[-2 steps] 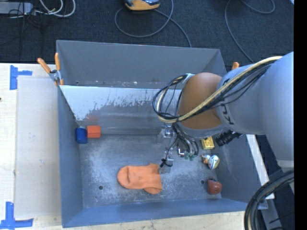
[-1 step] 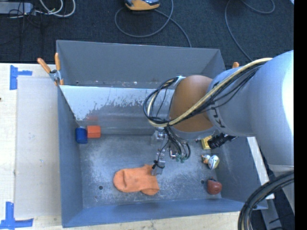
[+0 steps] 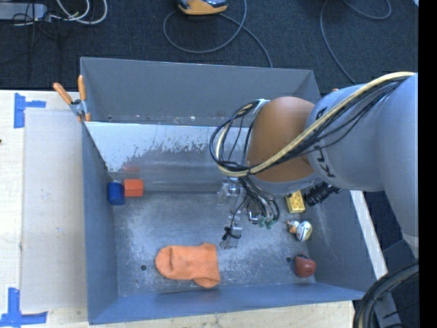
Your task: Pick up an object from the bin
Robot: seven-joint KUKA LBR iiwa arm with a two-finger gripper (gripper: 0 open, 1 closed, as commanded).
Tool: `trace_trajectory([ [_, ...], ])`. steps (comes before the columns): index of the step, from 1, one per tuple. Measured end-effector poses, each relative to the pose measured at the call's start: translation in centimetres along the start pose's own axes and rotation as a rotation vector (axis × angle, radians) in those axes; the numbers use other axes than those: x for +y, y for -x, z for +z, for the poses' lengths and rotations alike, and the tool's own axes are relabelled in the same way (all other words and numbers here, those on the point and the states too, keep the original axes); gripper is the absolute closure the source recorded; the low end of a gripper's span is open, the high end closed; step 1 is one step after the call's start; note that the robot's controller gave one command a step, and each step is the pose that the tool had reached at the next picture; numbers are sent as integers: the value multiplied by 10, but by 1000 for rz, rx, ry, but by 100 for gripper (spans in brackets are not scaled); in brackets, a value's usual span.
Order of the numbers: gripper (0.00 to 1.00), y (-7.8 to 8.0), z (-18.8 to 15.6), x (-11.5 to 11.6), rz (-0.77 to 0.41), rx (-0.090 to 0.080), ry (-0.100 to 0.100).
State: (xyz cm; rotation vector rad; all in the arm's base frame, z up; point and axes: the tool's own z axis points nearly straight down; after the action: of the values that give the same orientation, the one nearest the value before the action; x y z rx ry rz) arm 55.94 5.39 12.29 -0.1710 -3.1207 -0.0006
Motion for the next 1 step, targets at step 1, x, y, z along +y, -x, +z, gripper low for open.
trace_trajectory([
  [1, 0, -7, -28, 7, -26, -18, 3],
])
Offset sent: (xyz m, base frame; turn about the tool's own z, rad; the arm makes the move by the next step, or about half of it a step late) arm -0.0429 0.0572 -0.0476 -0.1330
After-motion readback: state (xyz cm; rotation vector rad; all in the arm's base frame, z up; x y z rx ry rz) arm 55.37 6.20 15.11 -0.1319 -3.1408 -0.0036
